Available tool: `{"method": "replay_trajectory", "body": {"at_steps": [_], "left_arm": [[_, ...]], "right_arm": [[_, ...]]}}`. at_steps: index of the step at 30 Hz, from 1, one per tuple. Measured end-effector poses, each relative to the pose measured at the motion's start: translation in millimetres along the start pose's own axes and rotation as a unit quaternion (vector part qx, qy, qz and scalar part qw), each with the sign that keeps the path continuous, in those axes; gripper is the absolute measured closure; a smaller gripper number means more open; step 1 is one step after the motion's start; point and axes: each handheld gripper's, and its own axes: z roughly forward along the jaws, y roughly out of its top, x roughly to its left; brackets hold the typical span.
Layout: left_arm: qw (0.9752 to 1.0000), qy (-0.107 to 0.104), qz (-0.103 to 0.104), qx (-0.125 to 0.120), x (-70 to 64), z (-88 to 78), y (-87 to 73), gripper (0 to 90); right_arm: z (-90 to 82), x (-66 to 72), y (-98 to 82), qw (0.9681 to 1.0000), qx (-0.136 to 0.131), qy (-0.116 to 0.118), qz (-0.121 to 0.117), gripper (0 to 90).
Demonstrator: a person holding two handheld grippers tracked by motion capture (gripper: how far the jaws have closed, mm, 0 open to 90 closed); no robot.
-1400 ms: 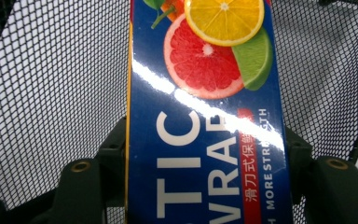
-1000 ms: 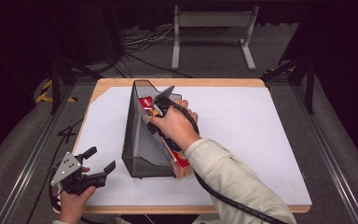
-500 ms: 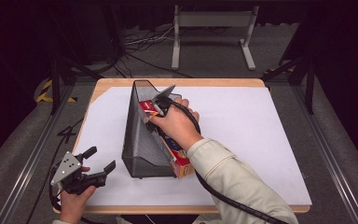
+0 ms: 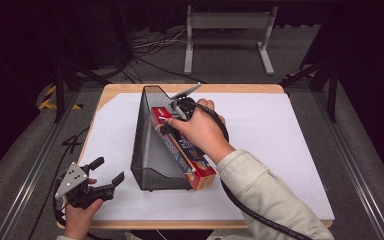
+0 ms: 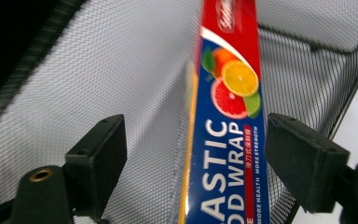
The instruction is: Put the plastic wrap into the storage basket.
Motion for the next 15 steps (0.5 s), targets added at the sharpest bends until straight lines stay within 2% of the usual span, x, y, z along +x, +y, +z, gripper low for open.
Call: {"method": "replay_trajectory", "body": {"at_steps": [1,4,8,10,13,14,15], "left_arm": [[1.0000,0.000,0.000,0.000,0.0,0.0,0.0,13.4],[1.0000,-0.001,0.002,0.002,-0.3,0.7,0.4,13.4],[1.0000,-0.001,0.002,0.002,-0.4,1.5,0.7,13.4],[1.0000,0.000,0.002,0.003,-0.6,1.7,0.8,13.4],[1.0000,-0.001,0.002,0.003,-0.9,2.0,0.8,13.4],[1.0000,-0.001,0.003,0.003,-0.9,1.9,0.8,13.4],[1.0000,0.000,0.003,0.003,-0.9,1.8,0.8,13.4]], "right_arm": [[0.0,0.0,0.0,1.0000,0.000,0.000,0.000,21.1],[-14.8,-2.3,-4.3,0.9991,-0.031,0.014,-0.024,20.6],[-33.3,-7.7,-10.6,0.9956,-0.075,0.031,-0.047,20.6],[-41.5,-10.2,-15.1,0.9930,-0.097,0.037,-0.057,20.6],[-52.0,-14.1,-22.8,0.9873,-0.129,0.050,-0.079,20.6],[-56.2,-16.2,-26.2,0.9839,-0.143,0.057,-0.092,20.6],[-60.0,-18.1,-29.2,0.9817,-0.153,0.061,-0.096,20.6]]}}
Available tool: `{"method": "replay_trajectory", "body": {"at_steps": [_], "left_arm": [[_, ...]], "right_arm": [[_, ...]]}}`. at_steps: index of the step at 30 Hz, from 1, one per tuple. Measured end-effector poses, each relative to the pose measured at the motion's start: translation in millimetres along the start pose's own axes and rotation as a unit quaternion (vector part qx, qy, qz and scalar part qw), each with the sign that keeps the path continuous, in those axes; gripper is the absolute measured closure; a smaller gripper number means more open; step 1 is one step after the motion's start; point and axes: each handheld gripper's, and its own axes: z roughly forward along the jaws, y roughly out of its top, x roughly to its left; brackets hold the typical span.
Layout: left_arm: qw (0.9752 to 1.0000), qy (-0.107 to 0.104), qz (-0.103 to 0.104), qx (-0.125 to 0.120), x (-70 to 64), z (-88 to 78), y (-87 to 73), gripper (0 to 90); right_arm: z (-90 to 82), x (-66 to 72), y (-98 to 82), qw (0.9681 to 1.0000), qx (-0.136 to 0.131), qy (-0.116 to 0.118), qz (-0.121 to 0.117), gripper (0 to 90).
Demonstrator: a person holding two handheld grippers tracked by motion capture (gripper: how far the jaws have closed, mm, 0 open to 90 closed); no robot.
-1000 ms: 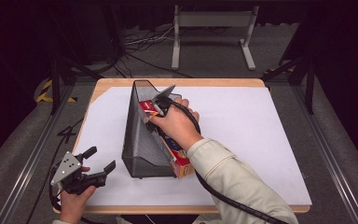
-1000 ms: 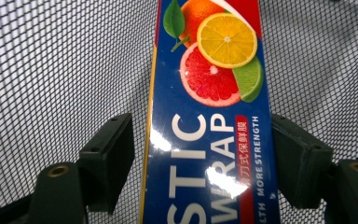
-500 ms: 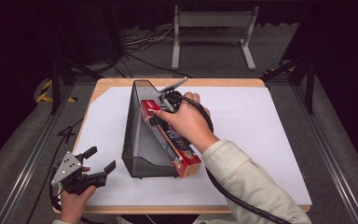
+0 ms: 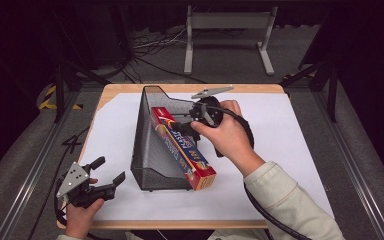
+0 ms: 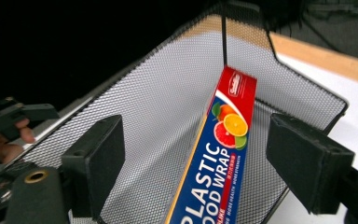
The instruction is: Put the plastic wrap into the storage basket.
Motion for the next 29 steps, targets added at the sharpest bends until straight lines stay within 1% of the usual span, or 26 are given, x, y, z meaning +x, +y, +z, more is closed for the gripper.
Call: {"method": "replay_trajectory", "body": {"at_steps": [1,2,6,7,8,12,14,15,18,19,20,22,23,24,25,26,27,29], "left_arm": [[1.0000,0.000,-0.001,0.001,0.1,-0.4,0.0,13.4],[1.0000,0.001,0.000,0.001,0.1,-0.7,0.0,13.4],[1.0000,0.000,-0.002,-0.001,0.7,-0.5,-0.8,13.4],[1.0000,0.000,-0.001,0.000,0.5,-0.5,-0.8,13.4],[1.0000,0.000,-0.001,0.000,0.5,-0.5,-0.8,13.4],[1.0000,0.001,-0.001,0.002,-0.2,-0.6,-0.6,13.3],[1.0000,0.002,-0.001,0.004,0.0,-0.4,-0.7,13.3],[1.0000,0.002,0.000,0.004,-0.1,0.1,-0.9,13.4],[1.0000,0.002,0.000,0.006,-1.0,0.3,-1.3,13.3],[1.0000,0.002,0.000,0.006,-1.1,0.1,-1.4,13.3],[1.0000,0.002,-0.001,0.006,-1.0,0.0,-1.4,13.3],[1.0000,0.002,-0.002,0.007,-0.8,-0.2,-1.4,13.3],[1.0000,0.002,-0.002,0.006,-0.9,0.1,-1.7,13.3],[1.0000,0.002,-0.001,0.007,-0.8,0.3,-1.8,13.3],[1.0000,0.002,-0.001,0.007,-0.8,0.3,-1.8,13.3],[1.0000,0.003,0.000,0.009,-0.8,0.6,-2.0,13.3],[0.9999,0.004,-0.001,0.010,-0.9,0.7,-2.1,13.3],[0.9999,0.005,-0.002,0.011,-0.5,1.1,-2.4,13.2]], "right_arm": [[-4.9,-1.2,-2.3,0.9999,-0.009,0.004,-0.005,20.6],[-11.5,-3.0,-5.4,0.9997,-0.017,0.009,-0.016,20.6],[-33.4,-12.8,-19.4,0.9987,-0.042,0.012,-0.028,20.6],[-40.9,-17.1,-24.6,0.9984,-0.047,0.011,-0.030,20.6],[-40.9,-17.1,-24.6,0.9984,-0.047,0.011,-0.030,20.6],[-68.1,-33.6,-44.2,0.9964,-0.063,0.002,-0.056,20.6],[-81.0,-41.6,-56.2,0.9955,-0.071,-0.003,-0.063,20.6],[-90.4,-48.2,-66.8,0.9946,-0.078,-0.006,-0.068,20.6],[-106.5,-62.3,-90.6,0.9927,-0.092,-0.021,-0.075,20.6],[-113.1,-69.6,-103.2,0.9921,-0.098,-0.025,-0.074,20.6],[-119.0,-77.3,-116.9,0.9919,-0.104,-0.028,-0.068,20.6],[-126.1,-89.1,-137.0,0.9916,-0.109,-0.034,-0.061,20.6],[-128.2,-94.3,-145.7,0.9917,-0.110,-0.037,-0.057,20.6],[-130.8,-102.6,-159.8,0.9919,-0.109,-0.045,-0.048,20.6],[-130.8,-102.6,-159.8,0.9919,-0.109,-0.045,-0.048,20.6],[-132.0,-110.9,-173.0,0.9917,-0.107,-0.054,-0.046,20.6],[-132.8,-117.9,-184.4,0.9921,-0.100,-0.063,-0.043,20.6],[-133.8,-126.3,-199.5,0.9912,-0.102,-0.074,-0.039,20.6]]}}
